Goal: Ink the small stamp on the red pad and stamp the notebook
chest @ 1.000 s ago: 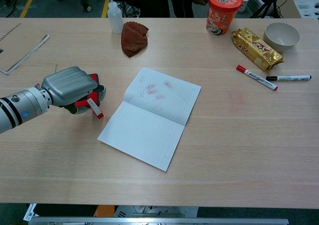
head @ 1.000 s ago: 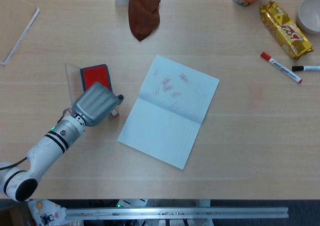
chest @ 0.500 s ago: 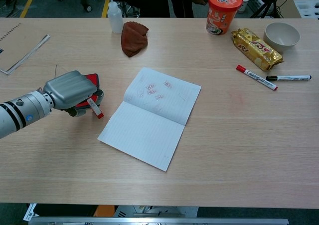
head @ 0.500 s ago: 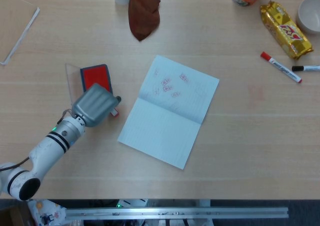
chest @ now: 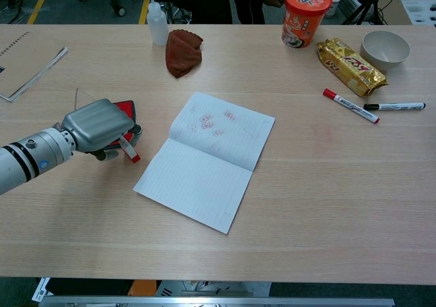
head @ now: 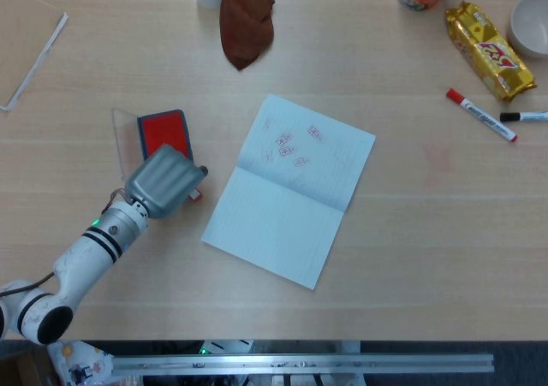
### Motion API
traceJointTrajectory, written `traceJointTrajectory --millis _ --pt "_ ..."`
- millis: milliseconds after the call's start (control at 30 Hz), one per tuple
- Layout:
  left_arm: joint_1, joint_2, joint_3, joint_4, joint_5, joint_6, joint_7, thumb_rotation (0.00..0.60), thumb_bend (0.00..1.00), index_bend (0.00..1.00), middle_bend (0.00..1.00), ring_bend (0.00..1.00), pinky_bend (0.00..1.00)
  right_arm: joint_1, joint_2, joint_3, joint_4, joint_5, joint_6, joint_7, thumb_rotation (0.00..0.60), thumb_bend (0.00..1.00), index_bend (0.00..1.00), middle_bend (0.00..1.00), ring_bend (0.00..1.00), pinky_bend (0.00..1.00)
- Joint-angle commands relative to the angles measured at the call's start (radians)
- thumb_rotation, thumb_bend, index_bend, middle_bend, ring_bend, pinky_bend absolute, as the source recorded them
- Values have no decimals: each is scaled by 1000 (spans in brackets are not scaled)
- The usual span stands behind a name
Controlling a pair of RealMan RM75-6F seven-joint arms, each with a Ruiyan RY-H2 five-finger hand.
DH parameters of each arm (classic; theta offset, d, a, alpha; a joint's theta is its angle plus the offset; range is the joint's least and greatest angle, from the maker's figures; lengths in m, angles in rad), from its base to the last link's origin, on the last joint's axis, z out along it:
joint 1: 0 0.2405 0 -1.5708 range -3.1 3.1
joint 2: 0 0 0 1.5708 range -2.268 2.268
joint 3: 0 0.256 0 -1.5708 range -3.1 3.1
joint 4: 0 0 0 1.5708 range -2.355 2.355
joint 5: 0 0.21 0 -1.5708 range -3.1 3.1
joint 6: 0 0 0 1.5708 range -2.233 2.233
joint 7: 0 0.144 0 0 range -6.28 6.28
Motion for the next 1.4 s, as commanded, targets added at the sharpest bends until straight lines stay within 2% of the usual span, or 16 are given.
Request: traceJointTrajectory --millis 33,867,1400 --pt "-1 -1 1 -1 -2 -1 0 600 267 459 994 1000 1000 0 0 0 0 0 0 0 600 369 260 393 311 412" --pt "-10 -12 16 8 12 2 -17 600 360 519 990 1000 1000 -4 2 -5 5 3 -4 8 600 369 260 393 311 411" --pt "-15 -4 22 10 30 -3 -66 600 380 556 993 999 1000 -7 4 -5 1 3 -2 6 600 368 261 393 311 412"
